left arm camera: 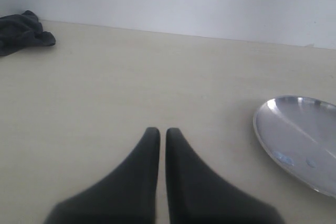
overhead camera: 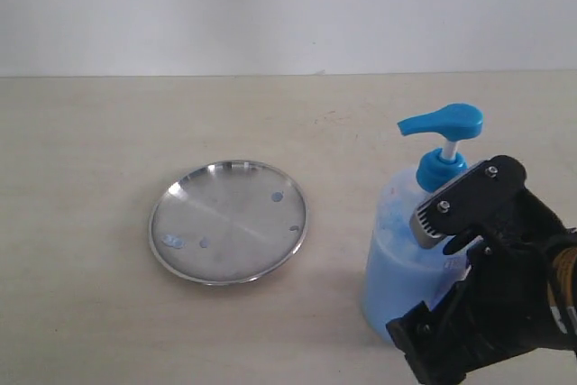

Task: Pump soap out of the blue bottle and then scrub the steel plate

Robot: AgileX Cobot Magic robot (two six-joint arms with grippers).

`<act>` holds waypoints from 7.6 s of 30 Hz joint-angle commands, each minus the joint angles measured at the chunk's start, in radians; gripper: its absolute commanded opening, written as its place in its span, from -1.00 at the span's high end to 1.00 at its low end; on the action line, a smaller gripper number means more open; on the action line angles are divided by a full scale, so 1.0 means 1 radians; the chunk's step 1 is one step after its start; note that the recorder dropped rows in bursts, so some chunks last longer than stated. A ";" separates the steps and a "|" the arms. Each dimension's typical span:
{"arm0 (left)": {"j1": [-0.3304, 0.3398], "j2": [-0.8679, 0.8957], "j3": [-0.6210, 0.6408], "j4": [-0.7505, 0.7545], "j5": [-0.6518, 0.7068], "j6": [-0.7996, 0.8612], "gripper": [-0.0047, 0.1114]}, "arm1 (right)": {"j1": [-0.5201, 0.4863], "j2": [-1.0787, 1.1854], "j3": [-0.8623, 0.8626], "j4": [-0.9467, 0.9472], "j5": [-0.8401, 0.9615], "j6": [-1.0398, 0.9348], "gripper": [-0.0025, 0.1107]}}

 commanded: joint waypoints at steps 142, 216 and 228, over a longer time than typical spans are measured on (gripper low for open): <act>0.003 0.073 -0.001 -0.464 -0.243 -0.017 0.85 | -0.030 0.694 -0.210 0.850 -1.304 -0.911 0.96; -0.633 1.677 -1.304 -1.008 0.007 0.851 0.85 | -0.030 0.776 -0.210 0.778 -1.235 -0.958 0.96; -0.615 1.533 -1.308 -1.034 0.080 1.029 0.85 | -0.030 0.776 -0.210 0.782 -1.235 -0.958 0.96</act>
